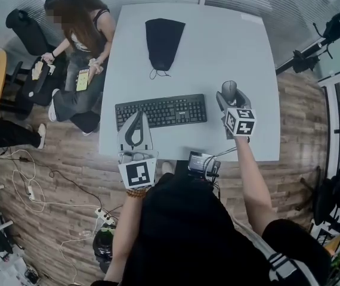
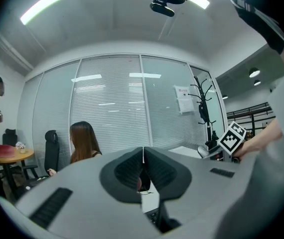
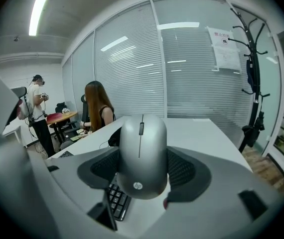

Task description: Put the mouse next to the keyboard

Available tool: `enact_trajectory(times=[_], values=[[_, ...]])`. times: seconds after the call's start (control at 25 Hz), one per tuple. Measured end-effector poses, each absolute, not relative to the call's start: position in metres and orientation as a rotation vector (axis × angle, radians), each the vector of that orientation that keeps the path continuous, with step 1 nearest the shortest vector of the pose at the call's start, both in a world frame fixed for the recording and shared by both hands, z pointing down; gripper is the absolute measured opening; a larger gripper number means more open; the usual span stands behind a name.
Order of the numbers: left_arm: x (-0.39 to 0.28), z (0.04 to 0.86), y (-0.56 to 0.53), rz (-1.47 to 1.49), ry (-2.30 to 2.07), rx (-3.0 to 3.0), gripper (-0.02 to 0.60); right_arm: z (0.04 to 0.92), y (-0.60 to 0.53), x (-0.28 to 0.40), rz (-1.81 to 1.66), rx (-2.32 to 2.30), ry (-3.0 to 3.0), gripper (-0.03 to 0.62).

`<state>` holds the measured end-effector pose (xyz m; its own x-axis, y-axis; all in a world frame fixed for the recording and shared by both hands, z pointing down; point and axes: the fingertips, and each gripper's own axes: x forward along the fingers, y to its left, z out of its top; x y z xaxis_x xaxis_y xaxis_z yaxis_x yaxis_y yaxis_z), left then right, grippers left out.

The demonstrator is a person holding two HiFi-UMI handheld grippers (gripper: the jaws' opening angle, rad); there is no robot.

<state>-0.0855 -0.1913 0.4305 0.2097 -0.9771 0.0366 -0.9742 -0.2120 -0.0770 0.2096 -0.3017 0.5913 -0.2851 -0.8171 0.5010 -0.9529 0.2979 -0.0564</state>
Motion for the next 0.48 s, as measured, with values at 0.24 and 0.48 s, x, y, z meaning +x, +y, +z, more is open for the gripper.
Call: enact_trajectory(times=[0.24, 0.48], values=[[-0.088, 0.433, -0.193, -0.131, 1.956, -2.407, 0.015, 0.614, -0.305, 0.213, 0.532, 1.567, -2.154, 0.293], [-0.088, 0.438, -0.195, -0.151, 1.956, -2.408, 0.015, 0.636, -0.307, 0.215, 0.56, 1.539, -2.117, 0.293]])
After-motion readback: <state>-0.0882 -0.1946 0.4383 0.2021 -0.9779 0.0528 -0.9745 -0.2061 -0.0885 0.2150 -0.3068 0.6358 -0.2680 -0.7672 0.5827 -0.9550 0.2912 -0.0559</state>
